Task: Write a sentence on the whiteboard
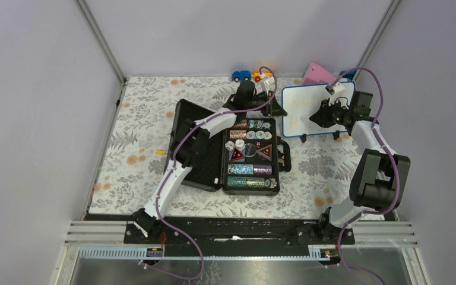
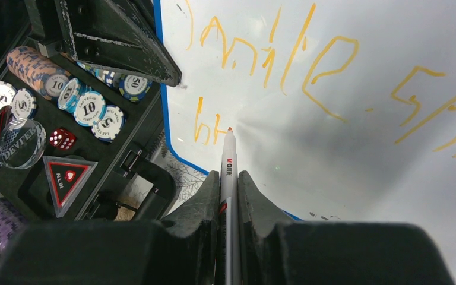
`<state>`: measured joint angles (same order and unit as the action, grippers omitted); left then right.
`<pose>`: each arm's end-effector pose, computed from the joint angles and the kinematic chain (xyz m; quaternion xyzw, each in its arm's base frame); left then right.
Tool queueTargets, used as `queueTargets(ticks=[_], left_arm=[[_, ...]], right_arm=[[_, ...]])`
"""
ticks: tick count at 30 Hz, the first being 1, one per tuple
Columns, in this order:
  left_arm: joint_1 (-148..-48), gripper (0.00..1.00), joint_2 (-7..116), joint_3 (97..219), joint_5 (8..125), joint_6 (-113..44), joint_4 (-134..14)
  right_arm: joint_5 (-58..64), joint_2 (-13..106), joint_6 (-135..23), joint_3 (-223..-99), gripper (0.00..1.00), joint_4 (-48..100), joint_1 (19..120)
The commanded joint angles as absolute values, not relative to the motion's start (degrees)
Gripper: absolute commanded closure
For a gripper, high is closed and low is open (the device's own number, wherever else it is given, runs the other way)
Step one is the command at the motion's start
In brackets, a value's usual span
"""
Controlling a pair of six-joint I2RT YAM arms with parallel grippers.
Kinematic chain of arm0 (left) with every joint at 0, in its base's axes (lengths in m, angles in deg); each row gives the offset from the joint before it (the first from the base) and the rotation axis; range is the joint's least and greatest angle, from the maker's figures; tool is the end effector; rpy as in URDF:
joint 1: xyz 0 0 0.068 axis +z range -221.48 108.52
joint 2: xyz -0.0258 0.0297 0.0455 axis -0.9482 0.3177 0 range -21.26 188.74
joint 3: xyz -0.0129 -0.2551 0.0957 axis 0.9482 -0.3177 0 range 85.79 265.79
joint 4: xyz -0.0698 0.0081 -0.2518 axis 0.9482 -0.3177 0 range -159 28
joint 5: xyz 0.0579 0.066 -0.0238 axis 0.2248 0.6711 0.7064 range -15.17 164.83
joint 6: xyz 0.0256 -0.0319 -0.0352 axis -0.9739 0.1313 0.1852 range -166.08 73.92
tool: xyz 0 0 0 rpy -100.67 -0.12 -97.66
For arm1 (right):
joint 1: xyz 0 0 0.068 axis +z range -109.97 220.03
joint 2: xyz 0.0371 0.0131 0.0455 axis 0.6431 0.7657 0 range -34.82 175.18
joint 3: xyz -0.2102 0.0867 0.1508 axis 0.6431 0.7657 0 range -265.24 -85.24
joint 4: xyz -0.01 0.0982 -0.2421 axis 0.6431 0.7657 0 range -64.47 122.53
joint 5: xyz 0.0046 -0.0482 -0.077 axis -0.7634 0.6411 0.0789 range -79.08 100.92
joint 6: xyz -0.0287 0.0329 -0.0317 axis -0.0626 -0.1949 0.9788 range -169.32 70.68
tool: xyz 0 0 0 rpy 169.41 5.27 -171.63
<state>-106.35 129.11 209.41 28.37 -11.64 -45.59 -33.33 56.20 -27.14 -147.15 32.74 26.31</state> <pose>0.4709 -0.3598 0.1696 0.2553 0.7048 -0.5839 0.3118 0.3442 -0.0585 0.2517 -0.2306 0.8117 0.1909 0.5015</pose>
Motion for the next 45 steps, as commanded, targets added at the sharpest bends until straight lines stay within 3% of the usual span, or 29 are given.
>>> queueTargets(ticks=[1, 45], left_arm=[[-105.14, 1.00, 125.69, 209.12, 28.22, -11.62, -45.66], [-105.14, 1.00, 125.52, 208.96, 28.16, -11.53, -45.39]], right_arm=[[-33.85, 55.46, -25.99, -146.14, 1.00, 32.92, 26.76], [-26.23, 57.85, -26.33, -149.46, 1.00, 30.31, 26.15]])
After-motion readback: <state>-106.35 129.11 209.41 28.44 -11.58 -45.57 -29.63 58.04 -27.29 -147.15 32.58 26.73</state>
